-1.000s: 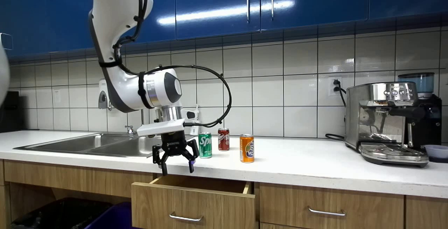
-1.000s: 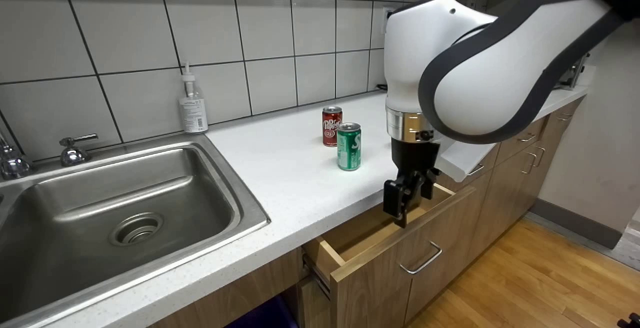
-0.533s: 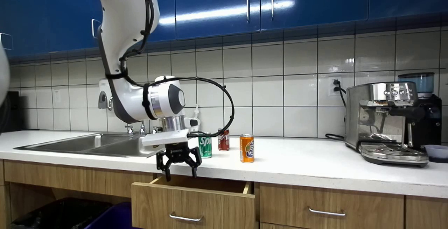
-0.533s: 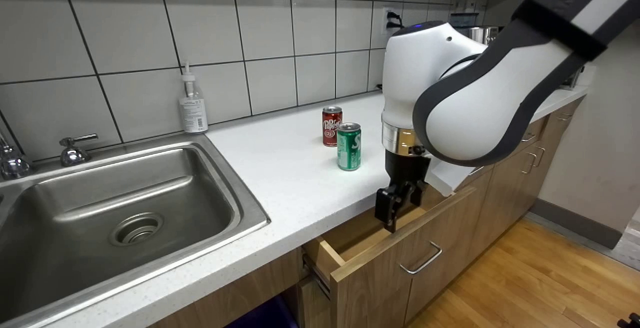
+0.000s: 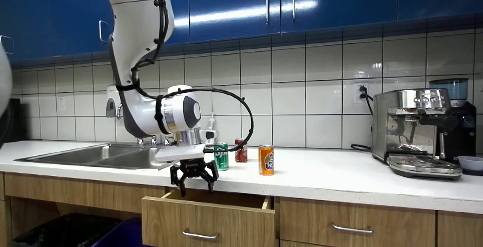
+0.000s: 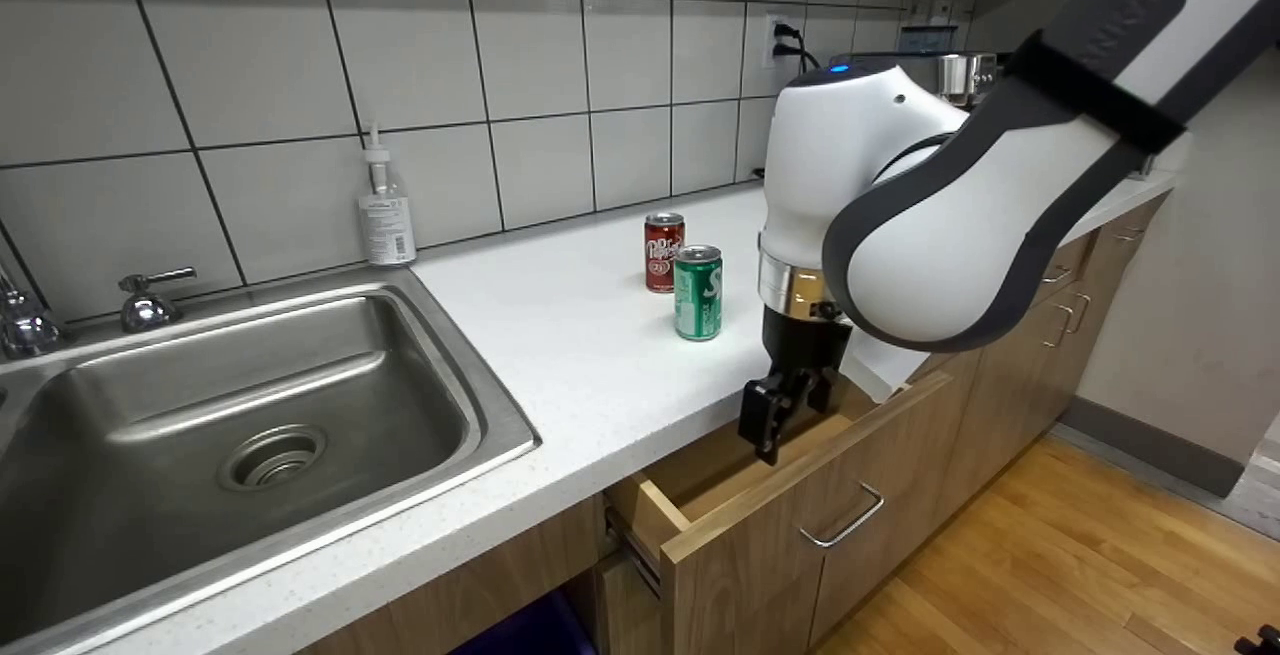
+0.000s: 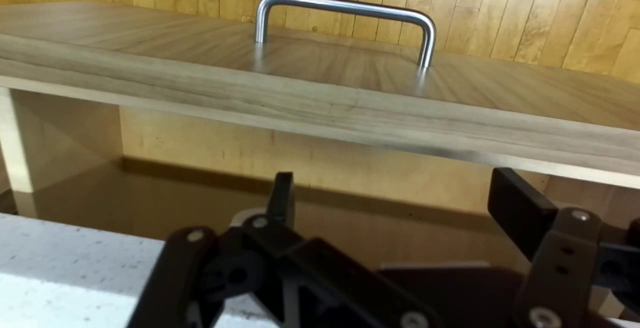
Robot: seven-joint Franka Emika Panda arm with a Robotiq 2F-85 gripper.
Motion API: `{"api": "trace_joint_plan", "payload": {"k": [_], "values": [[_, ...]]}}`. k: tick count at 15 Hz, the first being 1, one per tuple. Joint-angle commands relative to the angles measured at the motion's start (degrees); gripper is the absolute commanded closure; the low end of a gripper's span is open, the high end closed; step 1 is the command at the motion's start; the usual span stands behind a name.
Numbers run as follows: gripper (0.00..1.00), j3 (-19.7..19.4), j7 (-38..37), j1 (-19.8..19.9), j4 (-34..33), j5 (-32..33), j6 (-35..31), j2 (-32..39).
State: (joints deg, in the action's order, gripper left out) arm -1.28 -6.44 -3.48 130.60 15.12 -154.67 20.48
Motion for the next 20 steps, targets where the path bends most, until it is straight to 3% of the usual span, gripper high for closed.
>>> {"api": "trace_joint_plan", "payload": {"k": [1, 14, 20], "values": [[0.0, -0.64, 1.19, -0.33, -0.33, -0.78, -2.23, 1.0], [0.0, 0.41, 3.86, 1.16, -0.63, -7.63, -6.03, 4.52], [0.0, 1.18, 4.16, 1.45, -0.32, -10.09, -2.4, 3.24]]}}
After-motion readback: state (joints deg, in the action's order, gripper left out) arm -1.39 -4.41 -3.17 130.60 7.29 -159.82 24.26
